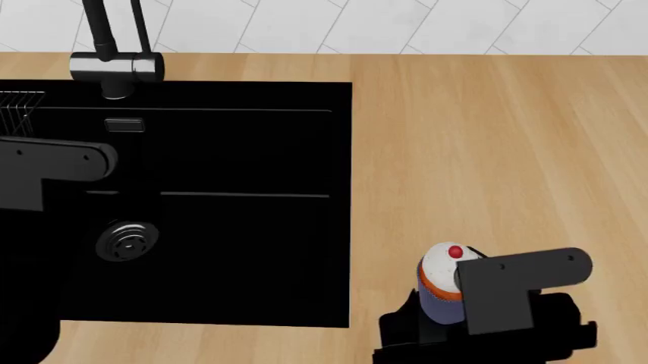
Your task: Move the fresh-baked cupcake off the tray onto the counter, and place the bowl used for mixing into the sink.
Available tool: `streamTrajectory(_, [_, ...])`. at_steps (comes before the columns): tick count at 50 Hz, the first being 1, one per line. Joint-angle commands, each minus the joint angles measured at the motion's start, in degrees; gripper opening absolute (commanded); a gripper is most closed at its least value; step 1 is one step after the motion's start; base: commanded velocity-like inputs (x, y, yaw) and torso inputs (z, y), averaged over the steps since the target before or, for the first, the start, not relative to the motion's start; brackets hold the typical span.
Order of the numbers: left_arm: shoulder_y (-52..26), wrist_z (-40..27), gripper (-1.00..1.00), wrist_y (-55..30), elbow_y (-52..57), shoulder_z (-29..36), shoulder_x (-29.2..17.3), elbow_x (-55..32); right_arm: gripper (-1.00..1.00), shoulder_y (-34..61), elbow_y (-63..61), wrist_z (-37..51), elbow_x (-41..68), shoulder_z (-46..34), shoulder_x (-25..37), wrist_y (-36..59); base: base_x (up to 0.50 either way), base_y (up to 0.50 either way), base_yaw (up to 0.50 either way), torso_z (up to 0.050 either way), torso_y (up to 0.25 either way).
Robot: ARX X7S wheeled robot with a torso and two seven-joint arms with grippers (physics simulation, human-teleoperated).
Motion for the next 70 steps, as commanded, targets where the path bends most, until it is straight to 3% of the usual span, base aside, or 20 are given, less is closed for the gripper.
streamTrajectory(1, [0.5, -0.2, 1.00, 0.9, -0.7, 0.5, -0.1, 0.1, 1.00, 0.8, 4.0, -1.0, -1.1, -2.2, 0.1, -2.8, 0.00, 0.00, 0.00, 0.000, 0.000])
streamTrajectory(17, [1.9, -0.7, 1.00, 1.0, 1.1, 1.6, -0.7, 0.4, 1.00, 1.1, 6.6, -1.9, -1.3, -2.4, -0.1, -5.6, 0.00, 0.00, 0.00, 0.000, 0.000])
streamTrajectory(18, [1.9, -0.7, 1.00, 1.0, 1.2, 1.6, -0.7, 0.4, -1.00, 1.0, 6.4, -1.8, -1.4, -2.5, -0.1, -5.9, 0.00, 0.00, 0.00, 0.000, 0.000])
streamTrajectory(32, [1.9, -1.2, 1.00, 0.4, 1.9, 1.7, -1.1, 0.1, -1.00, 0.6, 2.1, -1.4, -0.5, -2.1, 0.6, -5.4, 0.00, 0.00, 0.00, 0.000, 0.000])
streamTrajectory(42, [-3.4, -3.8, 1.00, -11.6, 12.7, -5.5, -5.3, -3.7, -1.00, 4.5, -8.8, 1.1, 3.8, 2.0, 0.9, 2.7, 0.00, 0.00, 0.00, 0.000, 0.000])
streamTrajectory(47, [-3.2, -3.7, 1.00, -10.8, 11.9, -6.2, -5.2, -4.1, -1.00, 7.3, -11.4, 2.1, 5.4, 2.7, 0.4, 6.1, 0.00, 0.00, 0.00, 0.000, 0.000])
streamTrajectory(70, [-3.5, -3.6, 1.00, -10.3, 10.3, -5.3, -5.1, -4.3, -1.00, 17.9, -5.6, 1.5, 4.6, 1.5, 1.6, 6.1, 0.00, 0.00, 0.00, 0.000, 0.000])
